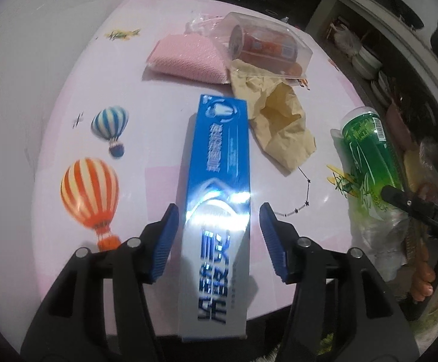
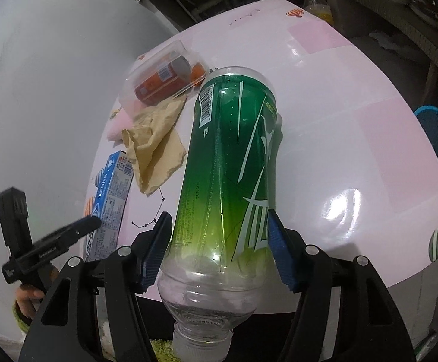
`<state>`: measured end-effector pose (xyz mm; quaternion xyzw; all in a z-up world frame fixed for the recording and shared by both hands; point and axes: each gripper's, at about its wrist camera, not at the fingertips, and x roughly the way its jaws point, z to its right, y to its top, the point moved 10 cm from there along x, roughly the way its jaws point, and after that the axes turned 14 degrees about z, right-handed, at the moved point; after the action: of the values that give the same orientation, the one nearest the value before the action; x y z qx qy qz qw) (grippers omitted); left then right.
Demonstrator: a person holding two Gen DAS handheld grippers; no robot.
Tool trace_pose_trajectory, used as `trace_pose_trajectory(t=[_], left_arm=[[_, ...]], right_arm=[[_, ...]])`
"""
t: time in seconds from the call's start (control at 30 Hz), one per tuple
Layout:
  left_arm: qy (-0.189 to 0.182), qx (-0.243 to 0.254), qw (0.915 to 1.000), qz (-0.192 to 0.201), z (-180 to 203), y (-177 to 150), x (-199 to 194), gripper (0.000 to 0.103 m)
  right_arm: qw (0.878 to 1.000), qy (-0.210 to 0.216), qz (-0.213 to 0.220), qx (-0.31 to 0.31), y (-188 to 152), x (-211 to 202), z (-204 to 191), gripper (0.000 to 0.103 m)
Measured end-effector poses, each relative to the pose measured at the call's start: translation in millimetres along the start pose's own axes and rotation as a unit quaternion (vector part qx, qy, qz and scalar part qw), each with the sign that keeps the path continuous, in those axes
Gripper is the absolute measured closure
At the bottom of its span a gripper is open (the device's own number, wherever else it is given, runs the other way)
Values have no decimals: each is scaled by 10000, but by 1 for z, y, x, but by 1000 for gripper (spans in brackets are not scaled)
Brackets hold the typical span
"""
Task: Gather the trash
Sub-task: 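Close the right tool on the green bottle while the left tool closes on the blue toothpaste box, then lift the green bottle and toothpaste box and hold them above the table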
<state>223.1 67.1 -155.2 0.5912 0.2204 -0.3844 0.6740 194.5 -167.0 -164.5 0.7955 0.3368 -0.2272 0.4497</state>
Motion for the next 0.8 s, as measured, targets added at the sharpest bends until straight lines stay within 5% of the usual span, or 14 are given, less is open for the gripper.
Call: trace_pose_trajectory(t=[0.27, 0.8], left_arm=[[258, 516, 9983, -11, 8, 14, 26, 50], [342, 459, 9983, 68, 7, 10, 29, 59]], right_arm=[[9998, -99, -29, -163, -2, 4, -2, 32], [9991, -18, -69, -410, -2, -3, -8, 21]])
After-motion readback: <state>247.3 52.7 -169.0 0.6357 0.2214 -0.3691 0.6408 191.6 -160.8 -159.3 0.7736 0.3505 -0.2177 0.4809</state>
